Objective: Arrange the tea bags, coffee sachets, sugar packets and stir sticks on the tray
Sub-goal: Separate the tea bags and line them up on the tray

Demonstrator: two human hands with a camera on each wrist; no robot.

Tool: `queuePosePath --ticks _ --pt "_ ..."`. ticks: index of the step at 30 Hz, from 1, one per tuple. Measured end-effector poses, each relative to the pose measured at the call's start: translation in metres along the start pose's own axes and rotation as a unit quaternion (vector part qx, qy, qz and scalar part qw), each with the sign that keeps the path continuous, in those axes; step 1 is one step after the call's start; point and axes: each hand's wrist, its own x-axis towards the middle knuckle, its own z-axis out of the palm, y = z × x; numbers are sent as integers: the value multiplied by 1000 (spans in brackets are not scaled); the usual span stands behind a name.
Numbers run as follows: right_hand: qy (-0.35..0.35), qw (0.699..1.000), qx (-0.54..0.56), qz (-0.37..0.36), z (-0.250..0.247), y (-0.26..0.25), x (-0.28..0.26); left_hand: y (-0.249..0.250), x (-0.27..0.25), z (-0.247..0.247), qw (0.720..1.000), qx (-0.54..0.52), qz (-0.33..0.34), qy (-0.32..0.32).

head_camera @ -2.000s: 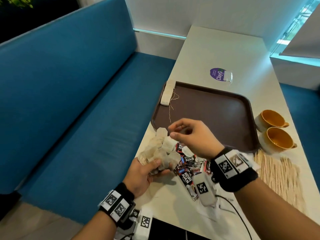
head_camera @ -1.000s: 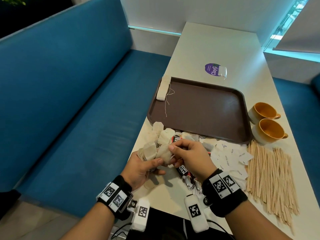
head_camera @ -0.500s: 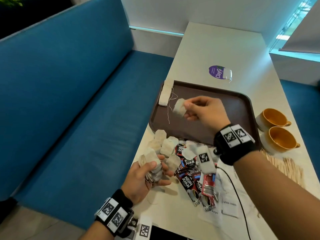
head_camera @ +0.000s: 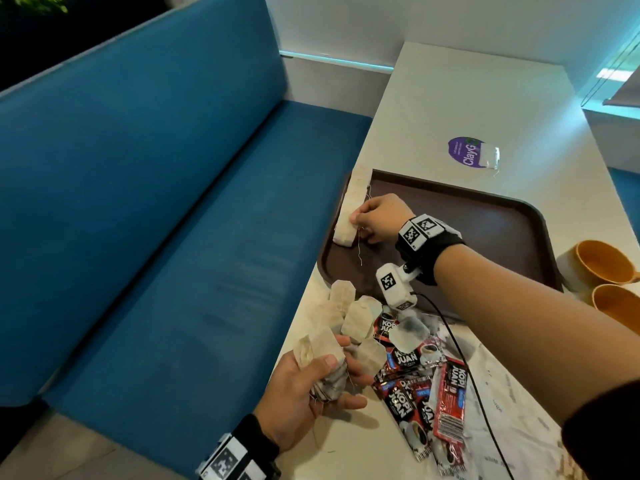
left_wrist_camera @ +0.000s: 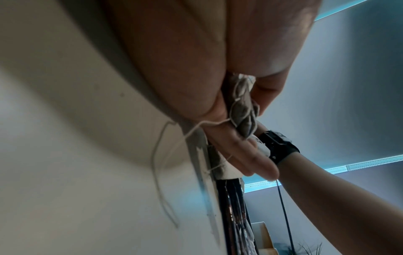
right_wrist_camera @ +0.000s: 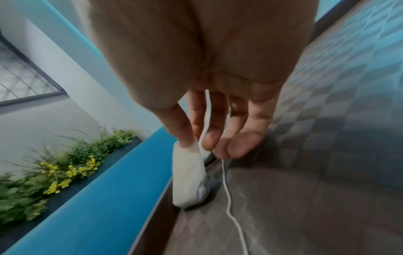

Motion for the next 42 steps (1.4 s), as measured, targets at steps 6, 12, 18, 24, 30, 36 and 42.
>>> queuePosePath --ticks 6,12,18,24,30,36,42 --pt "63 998 -31 -1 -2 3 19 2 0 -1 1000 -5 -6 -9" --pt "81 992 -63 -73 -4 4 22 2 1 -1 1000 -13 -4 -11" --pt "8 979 -191 -71 3 7 23 1 2 -2 1000 -19 -4 -7" --pt "12 977 -203 -66 4 2 25 0 2 -3 1000 -20 3 -4" --pt "30 989 -117 -80 -6 -2 10 -1 1 -3 1000 -10 13 -11" --pt "62 990 -54 -112 -22 -11 -44 -4 1 -8 999 -17 23 -36" --pt "30 992 20 -124 -10 -3 -145 -4 -3 -3 998 46 30 -28"
